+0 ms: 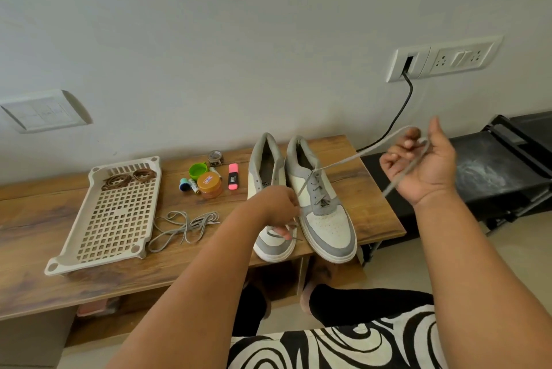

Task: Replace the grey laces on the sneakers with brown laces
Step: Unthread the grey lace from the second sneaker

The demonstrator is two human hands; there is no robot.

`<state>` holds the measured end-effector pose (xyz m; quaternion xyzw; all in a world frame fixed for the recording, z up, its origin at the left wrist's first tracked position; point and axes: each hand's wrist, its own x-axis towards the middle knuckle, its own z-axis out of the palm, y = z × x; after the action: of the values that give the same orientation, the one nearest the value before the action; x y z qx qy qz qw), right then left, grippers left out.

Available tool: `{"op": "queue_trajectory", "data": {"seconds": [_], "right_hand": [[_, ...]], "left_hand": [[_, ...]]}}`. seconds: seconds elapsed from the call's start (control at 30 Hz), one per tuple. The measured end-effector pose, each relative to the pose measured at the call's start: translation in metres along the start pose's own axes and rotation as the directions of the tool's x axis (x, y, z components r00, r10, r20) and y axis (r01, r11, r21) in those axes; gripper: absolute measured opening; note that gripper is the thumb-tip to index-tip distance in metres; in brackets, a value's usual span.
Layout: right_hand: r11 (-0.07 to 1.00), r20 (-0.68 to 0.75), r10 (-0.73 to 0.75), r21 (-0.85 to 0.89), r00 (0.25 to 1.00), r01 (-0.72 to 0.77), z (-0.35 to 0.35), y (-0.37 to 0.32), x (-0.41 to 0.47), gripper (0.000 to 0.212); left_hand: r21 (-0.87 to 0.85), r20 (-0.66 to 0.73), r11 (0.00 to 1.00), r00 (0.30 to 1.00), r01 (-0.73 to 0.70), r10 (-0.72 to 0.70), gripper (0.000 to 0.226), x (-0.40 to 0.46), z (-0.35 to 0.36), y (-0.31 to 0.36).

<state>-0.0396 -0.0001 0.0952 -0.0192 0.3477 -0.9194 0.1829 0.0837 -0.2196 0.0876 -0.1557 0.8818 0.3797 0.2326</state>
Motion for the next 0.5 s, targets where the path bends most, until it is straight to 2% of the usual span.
{"op": "queue_trajectory", "data": {"seconds": [0.03, 0.07, 0.1, 0.13, 0.17, 0.2, 0.23, 0.27, 0.3, 0.33, 0.37, 0.4, 0.43, 0.5], "right_hand": [[0.987, -0.059, 0.001, -0.162, 0.998, -0.010, -0.001, 0.000, 0.001, 0.045], [0.913, -0.100, 0.011, -0.405, 0.995, -0.051, -0.002, 0.000, 0.002, 0.050], [0.720, -0.117, 0.067, -0.682, 0.991, -0.129, -0.001, 0.001, 0.001, 0.055], [0.386, -0.150, 0.193, -0.897, 0.970, -0.215, 0.000, 0.003, -0.001, 0.058], [-0.010, -0.248, 0.341, -0.965, 0.907, -0.261, 0.001, 0.007, -0.003, 0.056], [-0.352, -0.371, 0.428, -0.908, 0.824, -0.225, 0.001, 0.013, -0.004, 0.050], [-0.581, -0.432, 0.432, -0.805, 0.792, -0.122, 0.003, 0.019, -0.003, 0.046], [-0.680, -0.409, 0.401, -0.733, 0.820, -0.032, 0.005, 0.026, -0.002, 0.045], [-0.667, -0.305, 0.361, -0.745, 0.882, 0.015, 0.010, 0.034, 0.000, 0.043], [-0.577, -0.175, 0.309, -0.816, 0.935, 0.038, 0.016, 0.040, 0.002, 0.039], [-0.438, -0.051, 0.237, -0.897, 0.970, 0.060, 0.021, 0.046, 0.003, 0.032], [-0.317, 0.035, 0.173, -0.944, 0.984, 0.090, 0.027, 0.052, 0.004, 0.027], [-0.248, 0.080, 0.146, -0.962, 0.986, 0.115, 0.032, 0.056, 0.005, 0.029], [-0.200, 0.090, 0.210, -0.971, 0.974, 0.133, 0.036, 0.065, 0.003, 0.040]], "left_hand": [[0.058, 0.064, 0.998, 0.998, -0.004, 0.000, 0.017, 0.001, 0.000, 0.001], [0.122, 0.147, 0.993, 0.989, -0.007, -0.011, 0.019, 0.002, 0.000, 0.001], [0.170, 0.240, 0.985, 0.970, 0.003, -0.045, 0.021, 0.003, 0.001, 0.002], [0.190, 0.336, 0.981, 0.936, 0.040, -0.103, 0.021, 0.002, 0.001, 0.003], [0.203, 0.423, 0.975, 0.890, 0.088, -0.169, 0.019, 0.002, 0.002, 0.004], [0.233, 0.479, 0.964, 0.848, 0.125, -0.225, 0.019, 0.002, 0.004, 0.005], [0.273, 0.496, 0.952, 0.828, 0.136, -0.260, 0.022, 0.002, 0.005, 0.005], [0.310, 0.479, 0.942, 0.835, 0.127, -0.270, 0.025, 0.003, 0.006, 0.005], [0.337, 0.439, 0.937, 0.864, 0.094, -0.245, 0.027, 0.004, 0.007, 0.005], [0.367, 0.385, 0.930, 0.905, 0.033, -0.184, 0.029, 0.003, 0.007, 0.006], [0.415, 0.322, 0.909, 0.942, -0.051, -0.094, 0.030, 0.000, 0.006, 0.009], [0.480, 0.254, 0.865, 0.967, -0.143, 0.019, 0.034, -0.004, 0.005, 0.014], [0.546, 0.192, 0.808, 0.972, -0.222, 0.137, 0.038, -0.011, 0.004, 0.020], [0.579, 0.156, 0.739, 0.937, -0.344, 0.313, 0.040, -0.026, 0.009, 0.034]]}}
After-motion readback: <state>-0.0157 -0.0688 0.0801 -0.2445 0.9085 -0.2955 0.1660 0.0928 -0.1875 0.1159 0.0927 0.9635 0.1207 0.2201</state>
